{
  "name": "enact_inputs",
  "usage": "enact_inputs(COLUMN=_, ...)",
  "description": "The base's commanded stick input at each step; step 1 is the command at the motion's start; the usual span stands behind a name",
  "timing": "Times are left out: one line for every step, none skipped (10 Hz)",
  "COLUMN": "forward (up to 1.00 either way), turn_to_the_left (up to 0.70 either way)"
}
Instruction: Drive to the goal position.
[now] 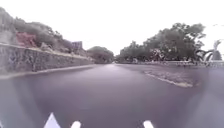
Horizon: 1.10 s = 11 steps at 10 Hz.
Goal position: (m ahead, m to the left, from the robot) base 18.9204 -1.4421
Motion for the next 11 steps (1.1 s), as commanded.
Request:
enact_inputs(forward=0.70, turn_to_the_left=0.00)
enact_inputs(forward=0.70, turn_to_the_left=0.00)
enact_inputs(forward=0.70, turn_to_the_left=0.00)
enact_inputs(forward=0.70, turn_to_the_left=0.00)
enact_inputs(forward=0.70, turn_to_the_left=0.00)
enact_inputs(forward=0.70, turn_to_the_left=0.00)
enact_inputs(forward=0.70, turn_to_the_left=0.00)
enact_inputs(forward=0.70, turn_to_the_left=0.00)
enact_inputs(forward=0.70, turn_to_the_left=0.00)
enact_inputs(forward=0.70, turn_to_the_left=0.00)
enact_inputs(forward=0.70, turn_to_the_left=0.00)
